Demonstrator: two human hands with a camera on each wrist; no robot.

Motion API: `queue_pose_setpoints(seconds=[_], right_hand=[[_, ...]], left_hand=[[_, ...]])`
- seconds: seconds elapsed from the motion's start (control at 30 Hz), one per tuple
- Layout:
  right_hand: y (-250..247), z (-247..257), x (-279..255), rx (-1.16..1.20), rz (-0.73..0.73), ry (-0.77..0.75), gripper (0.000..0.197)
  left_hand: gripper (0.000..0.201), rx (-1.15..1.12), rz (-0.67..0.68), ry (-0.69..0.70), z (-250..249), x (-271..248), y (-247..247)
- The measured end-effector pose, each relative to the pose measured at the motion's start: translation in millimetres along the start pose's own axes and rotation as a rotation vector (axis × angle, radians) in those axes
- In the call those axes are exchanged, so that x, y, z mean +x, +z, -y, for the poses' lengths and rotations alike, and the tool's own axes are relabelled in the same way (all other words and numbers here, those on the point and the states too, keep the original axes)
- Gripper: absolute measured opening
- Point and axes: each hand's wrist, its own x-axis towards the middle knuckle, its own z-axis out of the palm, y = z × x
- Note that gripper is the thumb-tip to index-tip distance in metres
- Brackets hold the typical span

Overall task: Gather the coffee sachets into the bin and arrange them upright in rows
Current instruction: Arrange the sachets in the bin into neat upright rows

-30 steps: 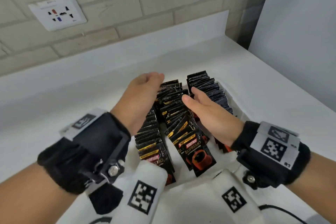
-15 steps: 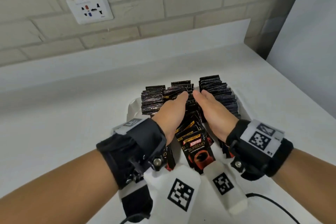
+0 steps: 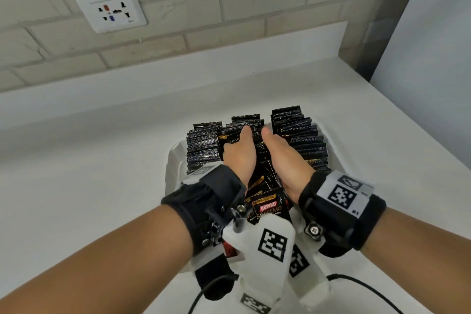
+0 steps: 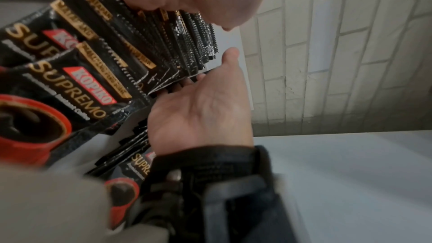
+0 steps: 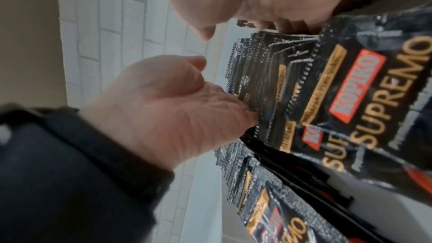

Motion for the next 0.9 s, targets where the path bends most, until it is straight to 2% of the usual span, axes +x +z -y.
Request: queue_pose_setpoints(seconds=[0.27, 0.6, 0.77, 0.9], right_hand=[[-0.3, -2.5, 5.4, -0.040, -0.002, 0.030, 0.068], [1.1, 1.1, 8.9, 0.003, -0.014, 0.057, 0.074], [6.0, 9.7, 12.1, -0.019, -0.035, 0.060, 0.095], [3.1, 11.1, 18.1, -0.019, -0.058, 0.079, 0.075]], left_hand=[[0.068, -0.099, -0.042, 0.017, 4.2, 13.0, 8.5], [0.063, -0.139, -0.019, 0.063, 6.6, 18.0, 7.2], [0.060, -0.186, -0.046, 0.087, 0.0, 19.8, 6.3], [0.060, -0.179, -0.085, 0.094, -6.8, 21.9, 3.9]])
